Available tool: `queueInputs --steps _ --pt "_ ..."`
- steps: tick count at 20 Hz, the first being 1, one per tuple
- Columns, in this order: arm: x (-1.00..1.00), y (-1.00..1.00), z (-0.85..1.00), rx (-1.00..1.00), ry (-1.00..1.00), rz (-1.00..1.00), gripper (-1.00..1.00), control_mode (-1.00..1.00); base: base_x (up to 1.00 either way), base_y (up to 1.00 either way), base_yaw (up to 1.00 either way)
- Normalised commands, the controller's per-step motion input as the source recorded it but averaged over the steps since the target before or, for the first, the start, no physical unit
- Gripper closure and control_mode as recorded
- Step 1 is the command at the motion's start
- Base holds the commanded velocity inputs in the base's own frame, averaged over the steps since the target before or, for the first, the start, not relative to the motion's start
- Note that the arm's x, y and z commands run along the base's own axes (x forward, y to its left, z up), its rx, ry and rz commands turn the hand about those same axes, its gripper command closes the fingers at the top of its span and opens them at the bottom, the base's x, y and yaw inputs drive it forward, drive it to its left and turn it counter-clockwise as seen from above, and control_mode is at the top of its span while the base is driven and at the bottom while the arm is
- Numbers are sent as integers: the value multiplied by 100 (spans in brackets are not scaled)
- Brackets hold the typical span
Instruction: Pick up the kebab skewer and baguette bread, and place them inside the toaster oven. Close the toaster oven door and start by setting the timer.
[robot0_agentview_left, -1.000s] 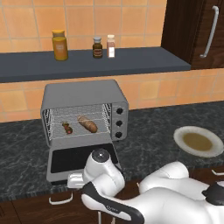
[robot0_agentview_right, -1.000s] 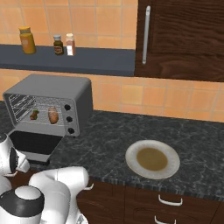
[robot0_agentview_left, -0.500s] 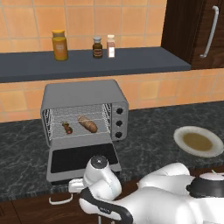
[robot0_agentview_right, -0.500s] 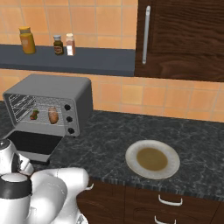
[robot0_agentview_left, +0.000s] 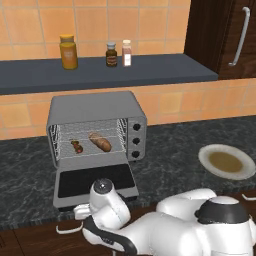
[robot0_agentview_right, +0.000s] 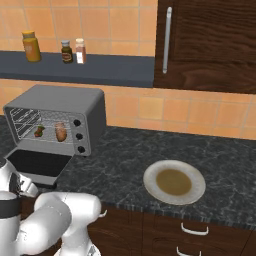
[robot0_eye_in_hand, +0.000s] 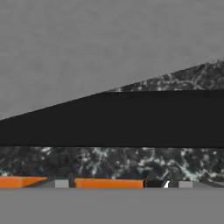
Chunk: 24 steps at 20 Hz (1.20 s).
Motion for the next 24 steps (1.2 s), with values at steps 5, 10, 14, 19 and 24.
queueInputs --steps 5,10,14,19,24 --pt "31 -4 3 -4 -29 1 -100 -100 0 0 0" --pt "42 -33 17 0 -29 1 -100 -100 0 0 0" --pt "56 -45 11 0 -23 0 -100 -100 0 0 0" --pt "73 -48 12 0 -20 1 -100 -100 0 0 0" --pt "59 -64 26 7 -16 5 -100 -100 0 0 0"
